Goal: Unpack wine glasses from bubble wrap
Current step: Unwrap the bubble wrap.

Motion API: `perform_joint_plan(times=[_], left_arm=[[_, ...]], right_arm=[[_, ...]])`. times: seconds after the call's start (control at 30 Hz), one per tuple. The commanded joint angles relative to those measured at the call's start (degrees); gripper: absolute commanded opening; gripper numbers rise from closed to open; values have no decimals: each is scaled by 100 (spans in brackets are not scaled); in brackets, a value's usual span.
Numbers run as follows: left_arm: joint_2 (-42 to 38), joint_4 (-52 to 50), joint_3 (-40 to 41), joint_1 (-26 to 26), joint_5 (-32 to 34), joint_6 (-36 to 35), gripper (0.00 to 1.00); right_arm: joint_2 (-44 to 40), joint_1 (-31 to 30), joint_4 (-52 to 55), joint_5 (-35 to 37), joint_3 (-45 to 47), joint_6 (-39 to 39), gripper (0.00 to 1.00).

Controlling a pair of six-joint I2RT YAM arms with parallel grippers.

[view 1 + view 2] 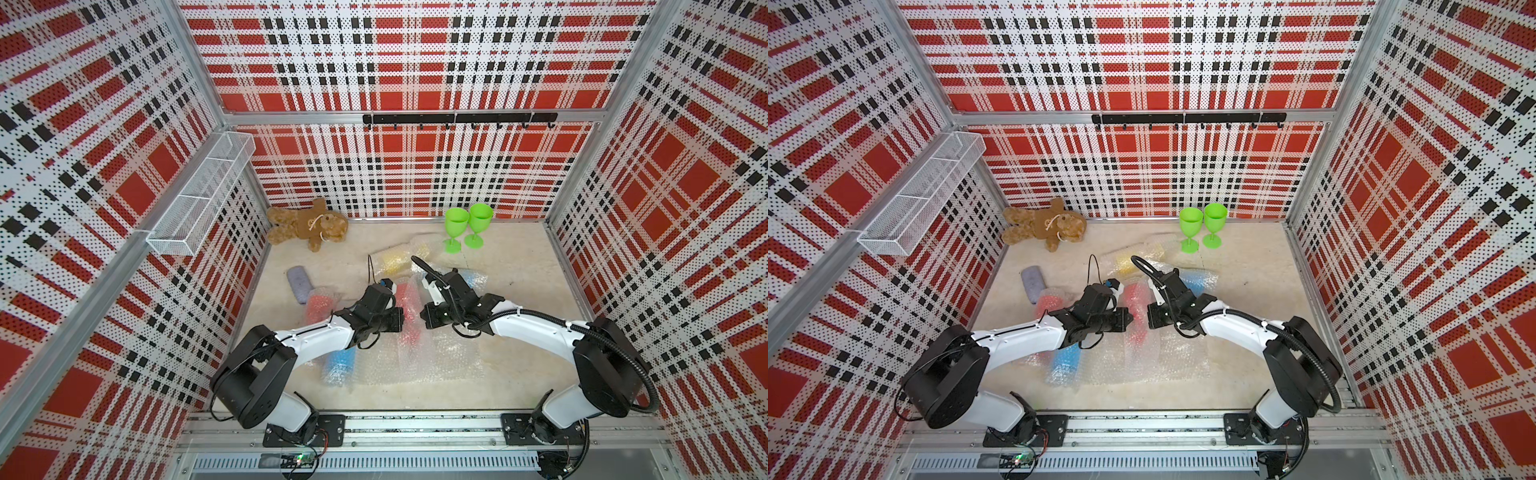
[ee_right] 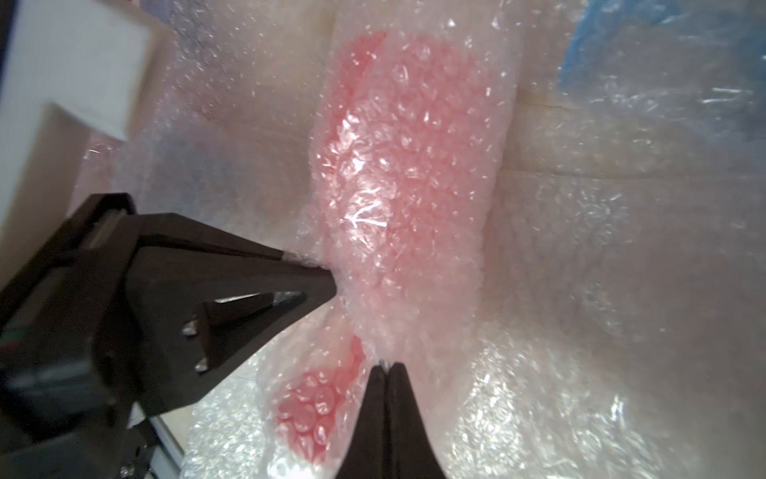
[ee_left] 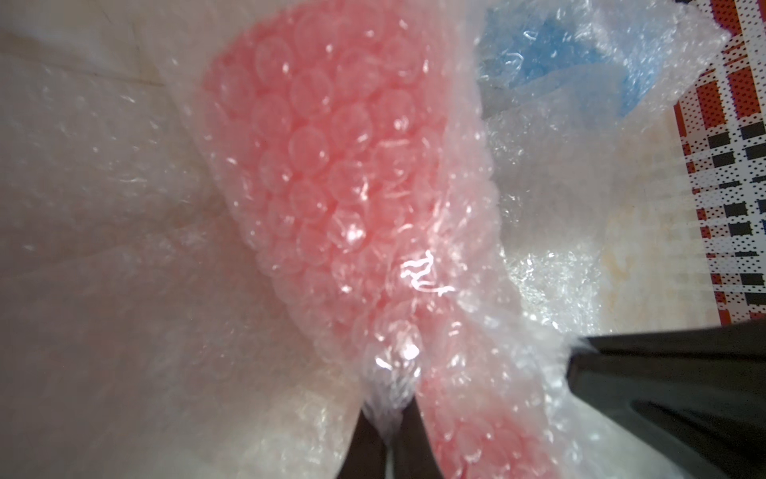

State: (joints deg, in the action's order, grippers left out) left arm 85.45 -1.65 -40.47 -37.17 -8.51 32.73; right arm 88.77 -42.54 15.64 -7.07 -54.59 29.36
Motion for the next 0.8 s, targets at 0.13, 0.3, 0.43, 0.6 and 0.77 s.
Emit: perform_joint_plan(times=[0.13,0.3,0.43,0.6,0.77], left_arm=[[-113,-24,153,122,127,-22,0],[-151,163,140,63,-25,-4,0],[-143,177,17,-120,-21,-21,0],[-219,174,4,-159,-6,-12,0],[-239,174,30,-159,-14,-30,0]], right_arm=[[-332,215,141,979,333,-72,0],[-381,206,-137,12,293,-448,0],[-228,26,-6,-441,-68,-684,13],[-195,-1,71,-505,-404,-673,50],[168,1,273,-437,-719,-727,59]])
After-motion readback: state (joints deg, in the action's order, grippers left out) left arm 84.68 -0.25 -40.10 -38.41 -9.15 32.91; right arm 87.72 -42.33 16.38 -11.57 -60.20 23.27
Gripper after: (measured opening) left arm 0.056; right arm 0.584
